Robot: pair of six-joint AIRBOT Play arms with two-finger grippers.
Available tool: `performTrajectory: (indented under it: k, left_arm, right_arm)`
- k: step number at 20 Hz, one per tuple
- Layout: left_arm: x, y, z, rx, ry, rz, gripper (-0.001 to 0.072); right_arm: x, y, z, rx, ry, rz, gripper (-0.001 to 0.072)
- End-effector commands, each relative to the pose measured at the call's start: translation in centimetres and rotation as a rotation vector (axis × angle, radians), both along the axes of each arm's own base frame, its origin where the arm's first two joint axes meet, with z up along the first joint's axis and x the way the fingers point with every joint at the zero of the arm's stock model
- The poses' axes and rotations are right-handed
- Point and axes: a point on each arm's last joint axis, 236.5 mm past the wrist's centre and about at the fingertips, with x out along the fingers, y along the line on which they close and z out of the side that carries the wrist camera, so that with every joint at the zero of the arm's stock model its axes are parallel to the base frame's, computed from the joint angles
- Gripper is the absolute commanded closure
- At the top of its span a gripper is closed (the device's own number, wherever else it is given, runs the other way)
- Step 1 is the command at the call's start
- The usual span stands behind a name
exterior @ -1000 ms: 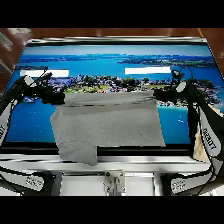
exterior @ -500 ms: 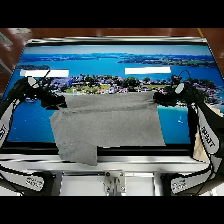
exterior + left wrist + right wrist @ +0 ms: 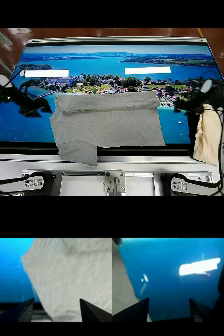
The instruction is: Fold the shirts.
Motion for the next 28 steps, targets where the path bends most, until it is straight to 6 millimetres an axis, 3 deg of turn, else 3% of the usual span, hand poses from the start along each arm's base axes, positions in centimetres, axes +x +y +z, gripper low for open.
performTrajectory:
  k: [1, 4, 7, 12, 16, 18, 20, 22, 25, 28]
  left_arm:
    - [-8.6, -0.1, -1.2, -0.049, 0.107, 0.051, 0.0011]
    - [-14.1, -2.8, -4.6, -0.135, 0.122, 0.107, 0.0011]
    - [-17.0, -4.7, -6.4, -0.194, 0.156, 0.119, 0.0012]
    - [-16.3, -7.3, -8.5, -0.288, 0.110, 0.234, 0.0014]
    - [-17.3, -7.9, -10.0, -0.305, 0.144, 0.250, 0.0015]
    - [-16.8, -7.8, -10.5, -0.291, 0.126, 0.260, 0.0024]
    - [-15.3, -7.5, -10.7, -0.287, 0.072, 0.297, 0.0134]
    - [-14.1, -7.5, -10.7, -0.296, 0.036, 0.334, 0.0136]
    - [-13.9, -7.7, -10.7, -0.306, 0.032, 0.336, 0.0378]
    - [-13.7, -8.6, -10.1, -0.354, 0.010, 0.293, 0.0655]
  right_arm:
    - [-7.4, -1.3, 0.7, 0.133, 0.122, -0.067, 0.0093]
    - [-8.4, 0.3, -0.2, 0.284, 0.042, -0.149, 0.0093]
    - [-8.4, 0.8, -1.1, 0.301, 0.020, -0.166, 0.0093]
    - [-5.9, 1.0, -0.9, 0.324, -0.082, -0.208, 0.0093]
    - [-5.8, 1.2, -0.8, 0.332, -0.082, -0.215, 0.0093]
    - [-6.0, 1.3, -0.8, 0.338, -0.073, -0.215, 0.0093]
    - [-6.3, 1.5, -0.8, 0.345, -0.061, -0.212, 0.0093]
    - [-6.5, 1.7, -0.7, 0.352, -0.050, -0.221, 0.0093]
    - [-7.1, 1.9, -0.8, 0.361, -0.015, -0.246, 0.0093]
    - [-10.0, 2.6, -2.2, 0.365, 0.089, -0.242, 0.0092]
